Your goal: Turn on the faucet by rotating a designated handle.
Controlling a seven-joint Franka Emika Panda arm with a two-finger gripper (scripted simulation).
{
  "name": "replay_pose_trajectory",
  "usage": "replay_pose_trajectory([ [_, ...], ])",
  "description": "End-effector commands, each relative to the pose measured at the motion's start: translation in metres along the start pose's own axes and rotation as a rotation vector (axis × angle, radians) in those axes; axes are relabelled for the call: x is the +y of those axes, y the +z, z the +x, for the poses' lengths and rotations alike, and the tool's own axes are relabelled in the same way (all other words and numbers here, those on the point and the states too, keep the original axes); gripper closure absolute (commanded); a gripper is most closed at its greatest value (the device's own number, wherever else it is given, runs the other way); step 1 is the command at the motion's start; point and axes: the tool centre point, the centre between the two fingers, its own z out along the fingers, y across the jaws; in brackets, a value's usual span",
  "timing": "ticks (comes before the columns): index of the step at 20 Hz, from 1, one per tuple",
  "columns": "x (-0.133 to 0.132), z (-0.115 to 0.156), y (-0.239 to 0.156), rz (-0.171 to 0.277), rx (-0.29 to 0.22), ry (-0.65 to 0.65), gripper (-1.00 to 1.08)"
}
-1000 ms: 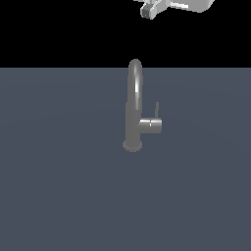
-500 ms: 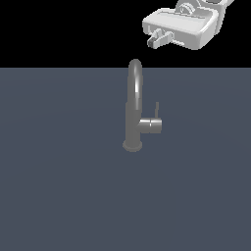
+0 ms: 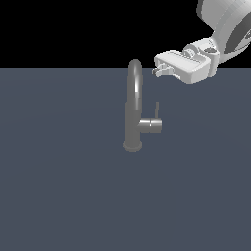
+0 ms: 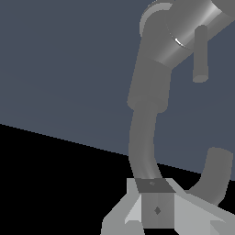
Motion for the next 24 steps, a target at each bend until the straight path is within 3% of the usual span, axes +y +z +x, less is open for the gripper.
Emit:
replay_pose_trajectory([
  [1, 0.0, 0.022, 0.001, 0.059, -0.055, 0.054, 1.08],
  [7, 0.005, 0.068, 0.007, 0.183, -0.167, 0.17, 1.08],
  [13, 0.011, 0.099, 0.016, 0.267, -0.243, 0.248, 1.08],
  [18, 0.013, 0.111, 0.021, 0.302, -0.274, 0.28, 1.08],
  [24, 0.014, 0.112, 0.022, 0.306, -0.278, 0.283, 1.08],
])
